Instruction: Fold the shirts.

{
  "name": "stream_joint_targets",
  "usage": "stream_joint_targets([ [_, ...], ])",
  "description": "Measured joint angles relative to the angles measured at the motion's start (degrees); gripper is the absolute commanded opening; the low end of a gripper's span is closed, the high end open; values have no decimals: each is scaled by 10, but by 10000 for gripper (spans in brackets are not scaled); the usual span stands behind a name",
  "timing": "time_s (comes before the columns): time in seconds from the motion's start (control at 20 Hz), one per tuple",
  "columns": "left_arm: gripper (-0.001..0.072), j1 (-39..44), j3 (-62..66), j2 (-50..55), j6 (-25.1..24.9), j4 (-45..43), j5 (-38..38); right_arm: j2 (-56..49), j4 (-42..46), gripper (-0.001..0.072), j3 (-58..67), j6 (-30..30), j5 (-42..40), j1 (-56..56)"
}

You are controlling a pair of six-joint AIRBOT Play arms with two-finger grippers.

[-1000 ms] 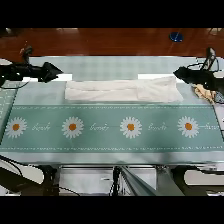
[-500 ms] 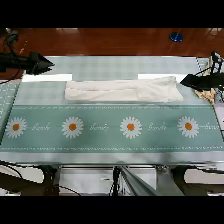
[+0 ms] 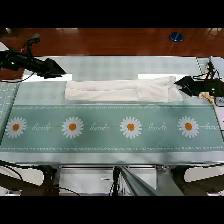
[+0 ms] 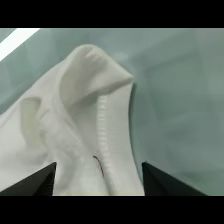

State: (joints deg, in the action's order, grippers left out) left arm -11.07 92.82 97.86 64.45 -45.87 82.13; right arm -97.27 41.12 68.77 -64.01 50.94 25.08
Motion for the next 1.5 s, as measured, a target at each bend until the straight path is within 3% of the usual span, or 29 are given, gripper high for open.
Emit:
stream_joint_targets([
  [0.45,459,7,0,1,7,-16,-1,-61,-76,557,4,10,28,-19],
  [0.55,459,7,0,1,11,-17,0,-65,-74,381,4,-3,33,-26],
  [0.65,459,7,0,1,14,-17,0,-68,-52,20,3,-13,46,-36],
  [0.75,422,7,0,1,17,-17,0,-66,-44,24,3,-16,61,-43],
  [0.8,285,7,0,1,20,-17,1,-62,-44,24,3,-15,68,-44],
  [0.9,214,8,0,-3,30,-17,1,-37,-24,24,2,-6,80,-46],
  [0.95,80,10,0,-6,34,-17,-1,-16,-25,23,3,-3,85,-47],
  [1.0,22,13,0,-10,36,-17,-3,12,-29,24,4,-2,87,-47],
  [1.2,22,56,0,-25,66,-6,-7,122,0,23,4,-24,105,-47],
  [1.5,22,224,0,-29,109,14,-54,246,64,24,4,-68,155,-47],
])
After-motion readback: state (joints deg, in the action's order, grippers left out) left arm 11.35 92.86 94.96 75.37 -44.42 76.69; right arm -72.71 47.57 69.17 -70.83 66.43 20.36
